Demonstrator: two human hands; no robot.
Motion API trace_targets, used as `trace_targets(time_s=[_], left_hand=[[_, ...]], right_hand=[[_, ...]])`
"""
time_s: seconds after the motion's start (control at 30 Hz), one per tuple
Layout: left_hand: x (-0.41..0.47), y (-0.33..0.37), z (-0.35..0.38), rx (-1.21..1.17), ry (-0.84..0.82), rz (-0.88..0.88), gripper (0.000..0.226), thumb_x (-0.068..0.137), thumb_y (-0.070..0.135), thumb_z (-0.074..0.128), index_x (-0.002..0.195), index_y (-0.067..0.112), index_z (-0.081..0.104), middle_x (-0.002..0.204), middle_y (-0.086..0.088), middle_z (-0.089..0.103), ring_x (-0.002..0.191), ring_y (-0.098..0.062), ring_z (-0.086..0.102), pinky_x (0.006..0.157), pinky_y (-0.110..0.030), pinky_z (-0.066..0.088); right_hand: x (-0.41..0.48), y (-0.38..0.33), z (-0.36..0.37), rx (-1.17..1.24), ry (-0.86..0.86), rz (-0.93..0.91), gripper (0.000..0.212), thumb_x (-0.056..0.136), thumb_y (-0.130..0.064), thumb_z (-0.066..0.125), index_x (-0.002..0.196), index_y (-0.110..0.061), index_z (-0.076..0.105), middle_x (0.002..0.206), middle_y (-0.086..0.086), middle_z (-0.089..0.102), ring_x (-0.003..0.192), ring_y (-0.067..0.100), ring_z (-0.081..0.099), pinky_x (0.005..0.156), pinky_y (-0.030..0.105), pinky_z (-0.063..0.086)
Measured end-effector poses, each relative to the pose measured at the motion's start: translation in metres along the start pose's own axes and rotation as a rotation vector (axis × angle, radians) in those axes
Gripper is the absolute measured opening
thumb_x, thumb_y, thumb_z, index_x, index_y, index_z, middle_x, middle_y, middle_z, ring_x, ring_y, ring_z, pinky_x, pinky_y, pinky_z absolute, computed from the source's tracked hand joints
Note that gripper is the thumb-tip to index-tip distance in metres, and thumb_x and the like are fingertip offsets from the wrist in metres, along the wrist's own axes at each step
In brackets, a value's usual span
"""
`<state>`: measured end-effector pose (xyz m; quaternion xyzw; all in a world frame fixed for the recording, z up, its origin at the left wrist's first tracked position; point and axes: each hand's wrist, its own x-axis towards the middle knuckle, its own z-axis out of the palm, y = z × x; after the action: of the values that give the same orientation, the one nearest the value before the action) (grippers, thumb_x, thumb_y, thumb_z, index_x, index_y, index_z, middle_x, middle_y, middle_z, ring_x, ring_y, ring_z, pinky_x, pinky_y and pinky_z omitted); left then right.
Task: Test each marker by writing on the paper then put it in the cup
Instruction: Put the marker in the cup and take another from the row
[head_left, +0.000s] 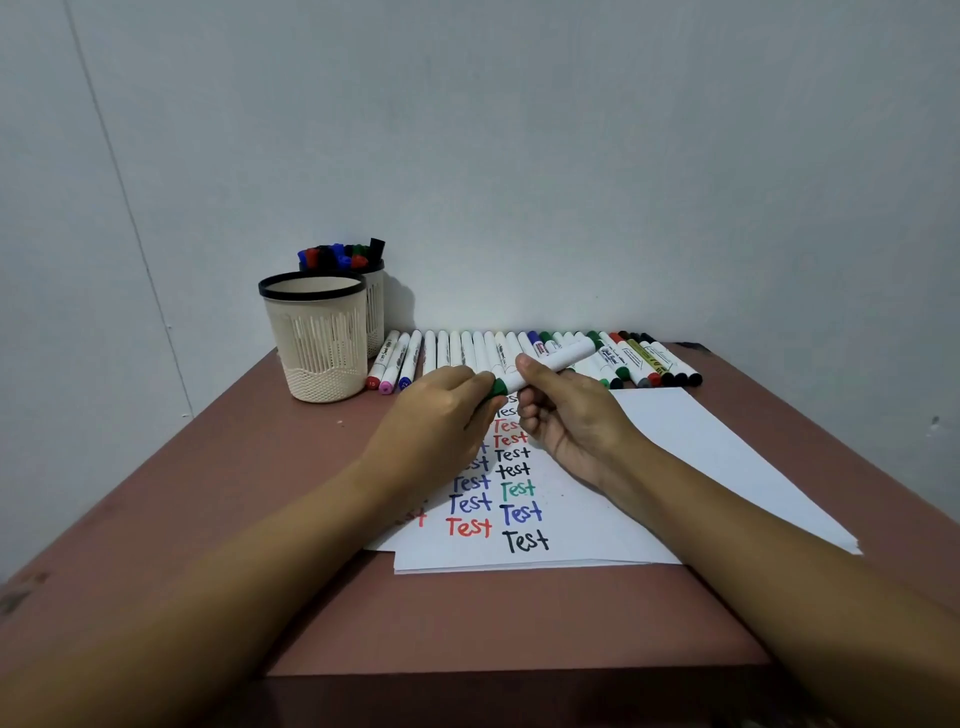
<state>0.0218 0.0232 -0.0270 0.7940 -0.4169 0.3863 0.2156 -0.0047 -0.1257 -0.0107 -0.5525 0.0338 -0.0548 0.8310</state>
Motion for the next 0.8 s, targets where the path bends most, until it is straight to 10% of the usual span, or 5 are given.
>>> trace_targets(time_s=[0.37,0.6,0.8], left_hand=[[0.005,-0.011,-0.014,-0.385,0.152,-0.530,0.020,0.083,0.020,0.068,0.100,0.013,0.059,0.083,0.000,0.063,0.075,-0.018,0.062,0.069,-0.036,0.054],[0.019,-0.026,-0.036,-0.545,0.310,-0.721,0.017,0.084,0.021,0.067,0.097,0.011,0.064,0.075,0.004,0.060,0.066,-0.003,0.056,0.058,-0.016,0.046],[0.064,-0.066,-0.076,-0.341,0.347,-0.689,0.018,0.086,0.018,0.064,0.102,0.017,0.055,0.091,0.001,0.060,0.078,-0.012,0.062,0.067,-0.023,0.055]], right_hand=[[0.006,-0.005,-0.005,-0.198,0.149,-0.150,0.042,0.099,-0.046,0.039,0.101,-0.011,0.062,0.072,0.006,0.062,0.064,0.014,0.056,0.060,0.027,0.047],[0.009,0.016,-0.019,-1.230,0.028,-0.427,0.037,0.097,-0.017,0.045,0.132,-0.009,0.055,0.130,0.009,0.056,0.118,0.018,0.053,0.096,0.023,0.037],[0.009,0.016,-0.018,-1.426,-0.053,-0.393,0.036,0.096,-0.017,0.044,0.129,-0.013,0.058,0.131,0.008,0.054,0.120,0.020,0.049,0.099,0.026,0.038]])
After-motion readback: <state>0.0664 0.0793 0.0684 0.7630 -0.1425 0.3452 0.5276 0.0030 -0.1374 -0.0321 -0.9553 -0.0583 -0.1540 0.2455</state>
